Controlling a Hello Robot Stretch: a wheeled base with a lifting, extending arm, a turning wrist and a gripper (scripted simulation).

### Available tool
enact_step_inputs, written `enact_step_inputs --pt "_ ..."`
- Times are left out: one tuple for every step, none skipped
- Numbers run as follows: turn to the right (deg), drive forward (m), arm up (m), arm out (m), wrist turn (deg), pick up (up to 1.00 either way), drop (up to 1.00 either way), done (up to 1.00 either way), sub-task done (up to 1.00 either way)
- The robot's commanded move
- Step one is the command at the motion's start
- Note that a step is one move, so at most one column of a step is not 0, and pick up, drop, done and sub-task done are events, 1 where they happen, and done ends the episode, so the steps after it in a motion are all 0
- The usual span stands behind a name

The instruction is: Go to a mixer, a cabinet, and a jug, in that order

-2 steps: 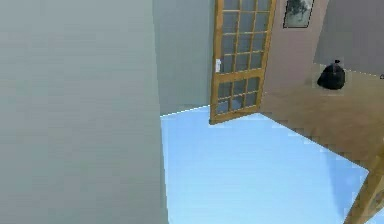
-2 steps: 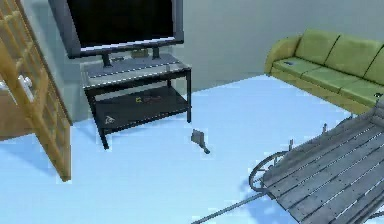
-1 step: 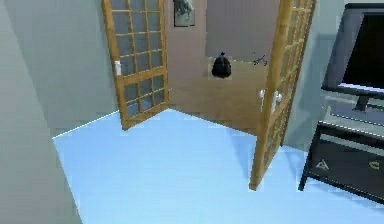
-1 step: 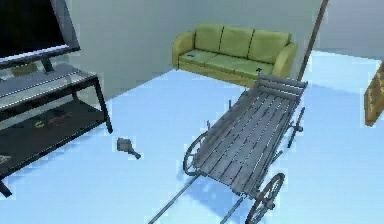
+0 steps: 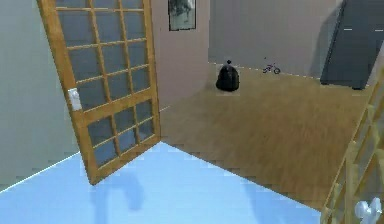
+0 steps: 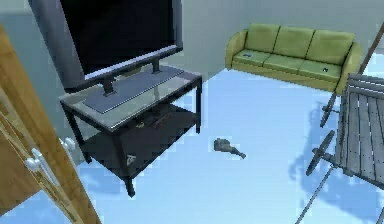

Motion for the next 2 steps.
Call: enact_step_inputs --pt "3.0 0.0 0.0 0.0 0.0 0.0 0.0 0.0 0.0" --pt "0.0 0.55 0.0 0.0 0.0 0.0 0.0 0.0 0.0"
